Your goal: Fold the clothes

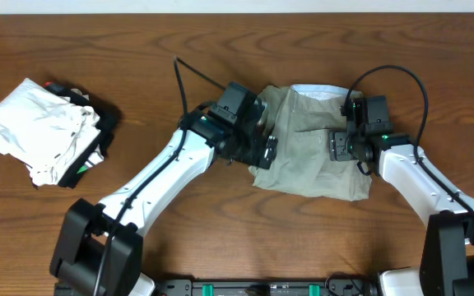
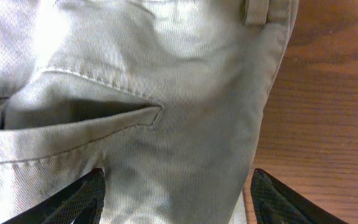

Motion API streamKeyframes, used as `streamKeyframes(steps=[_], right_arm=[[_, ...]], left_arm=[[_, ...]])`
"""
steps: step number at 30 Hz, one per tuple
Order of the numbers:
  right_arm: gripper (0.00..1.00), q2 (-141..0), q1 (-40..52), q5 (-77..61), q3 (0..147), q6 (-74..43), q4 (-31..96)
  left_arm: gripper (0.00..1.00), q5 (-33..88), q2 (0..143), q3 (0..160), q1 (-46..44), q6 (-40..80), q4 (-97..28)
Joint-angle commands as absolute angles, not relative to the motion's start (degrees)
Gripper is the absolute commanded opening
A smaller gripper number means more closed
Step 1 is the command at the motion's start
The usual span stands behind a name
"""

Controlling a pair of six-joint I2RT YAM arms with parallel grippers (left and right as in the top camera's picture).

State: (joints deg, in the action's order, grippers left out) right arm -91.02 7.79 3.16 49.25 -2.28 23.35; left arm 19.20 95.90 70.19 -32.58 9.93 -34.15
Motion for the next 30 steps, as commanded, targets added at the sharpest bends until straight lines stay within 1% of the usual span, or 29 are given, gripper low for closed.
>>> streamKeyframes(steps=[1,12,17,18,19,20,21,22,23,24,26,27,28,30], right_arm=[[0.73,-91.4,8.2,2.7,49.2,-1.2,24.1],[0.73,-91.4,8.2,2.5,49.2,-1.2,24.9],[0.73,-91.4,8.2,2.5,49.2,-1.2,25.2],[0.73,-91.4,8.2,2.5,49.2,-1.2,25.3],[0.73,-91.4,8.2,2.5,49.2,-1.2,25.3],[0.73,-91.4,8.2,2.5,49.2,-1.2,25.5],[0.73,-91.4,8.2,2.5,49.2,-1.2,25.5],[0.73,-91.4,8.2,2.5,49.2,-1.2,25.6],[0.73,-91.4,8.2,2.4,49.2,-1.2,25.7],[0.73,-91.4,8.2,2.1,49.2,-1.2,25.8],[0.73,-91.4,8.2,1.2,49.2,-1.2,26.3],[0.72,-91.4,8.2,1.0,49.2,-1.2,26.7],[0.71,-91.4,8.2,1.0,49.2,-1.2,27.3],[0.70,-91.3,8.2,1.0,49.2,-1.2,28.2]], left_arm=[[0.98,16.0,99.1,70.3,-32.5,7.1,-30.6],[0.98,18.2,112.5,70.3,-32.5,8.5,-14.2],[0.98,20.1,116.7,70.3,-32.5,9.8,-11.3],[1.00,20.2,117.2,70.3,-32.5,10.2,-11.2],[0.92,20.7,117.7,70.3,-32.5,10.2,-11.2],[0.78,21.5,117.9,70.3,-32.5,10.2,-11.2],[0.47,22.1,118.0,70.3,-32.5,10.2,-11.0],[0.29,22.4,118.0,70.3,-32.5,10.2,-10.9],[0.22,22.8,118.0,70.3,-32.5,10.2,-10.5],[0.19,23.5,117.9,70.3,-32.5,10.2,-9.9],[0.19,23.6,117.5,70.4,-32.4,10.2,-9.1],[0.14,23.5,117.3,70.4,-32.3,9.7,-8.7],[0.13,23.5,116.9,70.6,-32.1,9.5,-8.5],[0.07,23.6,116.2,71.1,-31.4,9.5,-9.0]])
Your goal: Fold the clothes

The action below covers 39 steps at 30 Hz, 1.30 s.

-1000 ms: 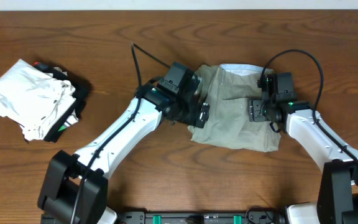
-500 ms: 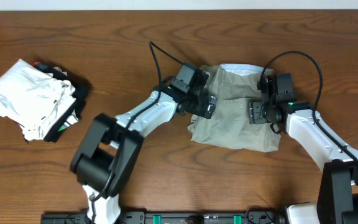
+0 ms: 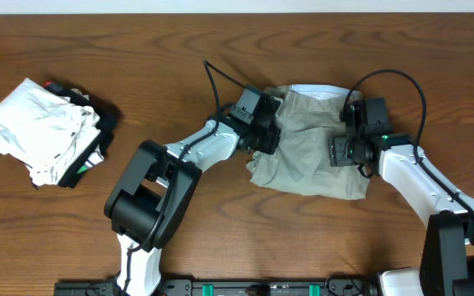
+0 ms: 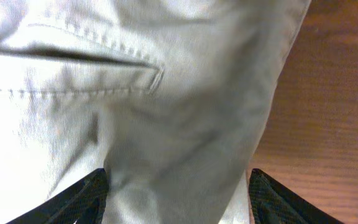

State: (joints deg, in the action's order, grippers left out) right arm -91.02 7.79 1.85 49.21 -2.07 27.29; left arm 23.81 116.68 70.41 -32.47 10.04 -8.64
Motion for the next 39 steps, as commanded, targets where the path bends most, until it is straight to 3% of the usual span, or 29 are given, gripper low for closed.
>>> streamKeyframes(steps=[1,7,17,20,30,39], right_arm=[[0.71,-91.0,8.2,1.0,49.2,-1.2,28.5],[0.73,-84.3,8.0,1.0,50.3,-1.2,31.7],[0.75,-70.0,7.5,-0.2,50.9,-1.2,40.7],[0.75,-68.7,7.5,-2.4,50.9,-1.2,43.2],[0.74,-68.5,7.5,-2.4,50.9,-1.2,45.5],[0.74,-68.5,7.5,-2.3,50.9,-0.8,46.0]], left_arm=[[0.06,23.6,115.8,71.3,-31.0,9.5,-9.5],[0.06,16.4,109.0,73.1,-27.0,6.9,-19.0],[0.06,-6.8,98.3,85.0,-18.5,-14.7,-42.1],[0.06,-12.0,95.8,89.0,-15.3,-14.8,-42.4],[0.06,-12.1,88.9,96.4,1.6,-11.2,-40.9],[0.06,-12.1,88.0,95.9,17.7,-0.1,-41.3]])
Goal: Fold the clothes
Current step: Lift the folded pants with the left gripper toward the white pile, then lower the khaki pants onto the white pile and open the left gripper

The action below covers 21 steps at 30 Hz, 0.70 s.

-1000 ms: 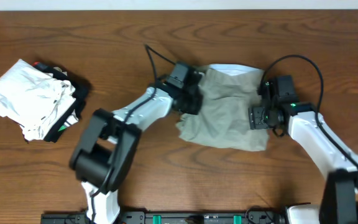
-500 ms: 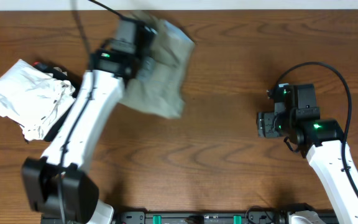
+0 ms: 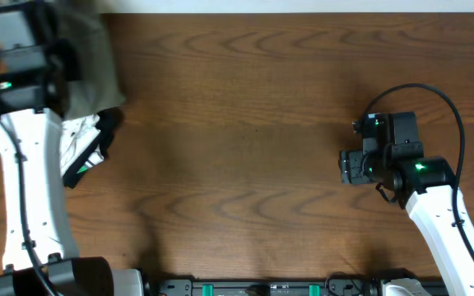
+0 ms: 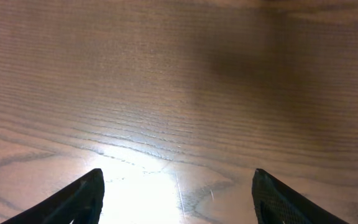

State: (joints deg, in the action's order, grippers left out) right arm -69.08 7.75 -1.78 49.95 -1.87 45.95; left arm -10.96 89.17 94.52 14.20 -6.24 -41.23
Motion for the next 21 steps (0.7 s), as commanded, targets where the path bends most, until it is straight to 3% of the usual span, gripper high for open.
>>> streamKeyframes(steps=[1,11,21], right_arm=[[0.75,-68.5,7.5,-2.3,50.9,-0.4,45.9],[0.75,-68.5,7.5,-2.4,50.9,-0.1,46.0],[0.75,-68.5,7.5,-2.4,50.9,-0.1,46.3]], left_arm=[[0.06,-12.1,88.0,95.8,19.0,1.4,-41.8],[0.06,-12.1,88.0,95.8,27.6,16.1,-48.5],[0.06,-12.1,88.0,95.8,28.2,16.7,-52.5]])
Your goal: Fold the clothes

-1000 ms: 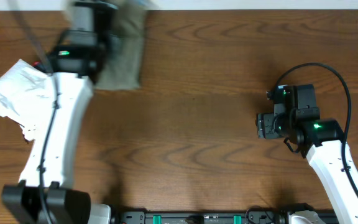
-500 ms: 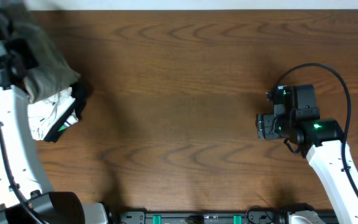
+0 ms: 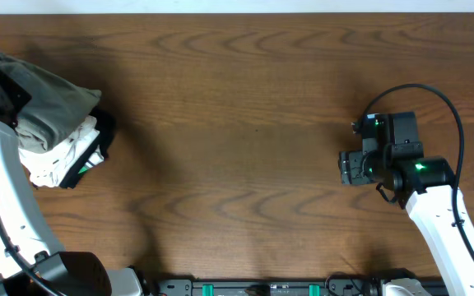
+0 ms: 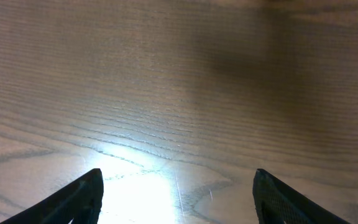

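Observation:
A folded khaki garment (image 3: 44,103) lies on top of a white folded garment (image 3: 56,160) at the table's left edge. My left gripper sits against the khaki garment's left side, and its jaws are hidden from the overhead view. Far to the right, my right gripper (image 3: 349,168) hovers over bare wood. In the right wrist view the right gripper (image 4: 178,186) stands open with only the tabletop between its fingertips (image 4: 79,199).
A dark item (image 3: 99,141) with green and red trim pokes out under the white garment. The wooden table (image 3: 245,123) stretches between the two arms. A black cable loops over the right arm (image 3: 434,189).
The khaki garment was held up at the top left corner by my left gripper; now it lies lower, spread on the white pile. The right arm has not moved.
First the khaki garment lay at the table's centre right with both grippers on it. Then the left gripper was at its left edge. Later the left arm had it at the far left above the pile, the right gripper open over bare wood. It now rests on the pile.

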Motion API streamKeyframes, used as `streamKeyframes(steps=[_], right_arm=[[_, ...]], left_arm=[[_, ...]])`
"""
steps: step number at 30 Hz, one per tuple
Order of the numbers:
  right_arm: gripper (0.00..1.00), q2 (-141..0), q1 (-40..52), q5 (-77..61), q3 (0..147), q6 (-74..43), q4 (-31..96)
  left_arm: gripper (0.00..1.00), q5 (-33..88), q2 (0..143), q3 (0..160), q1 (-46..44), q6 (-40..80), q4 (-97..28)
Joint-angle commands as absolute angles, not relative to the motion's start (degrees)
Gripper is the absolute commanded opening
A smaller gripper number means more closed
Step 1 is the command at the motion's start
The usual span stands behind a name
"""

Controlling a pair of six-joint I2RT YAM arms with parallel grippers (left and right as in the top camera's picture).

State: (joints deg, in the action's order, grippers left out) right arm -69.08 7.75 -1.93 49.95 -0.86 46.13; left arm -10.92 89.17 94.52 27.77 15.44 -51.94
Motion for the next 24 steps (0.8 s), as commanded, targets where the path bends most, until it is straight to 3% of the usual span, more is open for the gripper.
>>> streamKeyframes(steps=[1,12,13,14,15,16,18,24], right_arm=[[0.75,-68.5,7.5,-2.4,50.9,-0.1,46.3],[0.76,-68.5,7.5,-2.4,50.9,-0.1,46.5],[0.76,-68.5,7.5,-2.4,50.9,-0.1,46.5],[0.76,-68.5,7.5,-2.4,50.9,-0.1,46.6],[0.76,-68.5,7.5,-2.4,50.9,-0.1,46.5],[0.76,-68.5,7.5,-2.4,50.9,-0.1,46.5],[0.77,-68.5,7.5,-2.4,50.9,-0.1,46.5],[0.77,-68.6,7.5,-2.4,50.9,-0.1,46.5]], left_arm=[[0.06,-12.1,88.0,95.8,28.2,16.9,-52.8],[0.06,-14.3,88.0,95.8,30.6,26.2,-63.3],[0.24,-15.0,88.0,95.8,31.4,27.8,-64.5],[0.51,-15.7,88.0,95.7,32.3,29.5,-65.5],[0.68,-16.1,88.0,95.7,33.0,31.0,-66.2],[0.78,-16.1,88.0,95.7,34.1,33.5,-66.8],[0.87,-14.6,88.0,95.7,35.7,36.7,-67.3],[0.91,-4.8,88.0,95.7,36.8,34.7,-66.0]])
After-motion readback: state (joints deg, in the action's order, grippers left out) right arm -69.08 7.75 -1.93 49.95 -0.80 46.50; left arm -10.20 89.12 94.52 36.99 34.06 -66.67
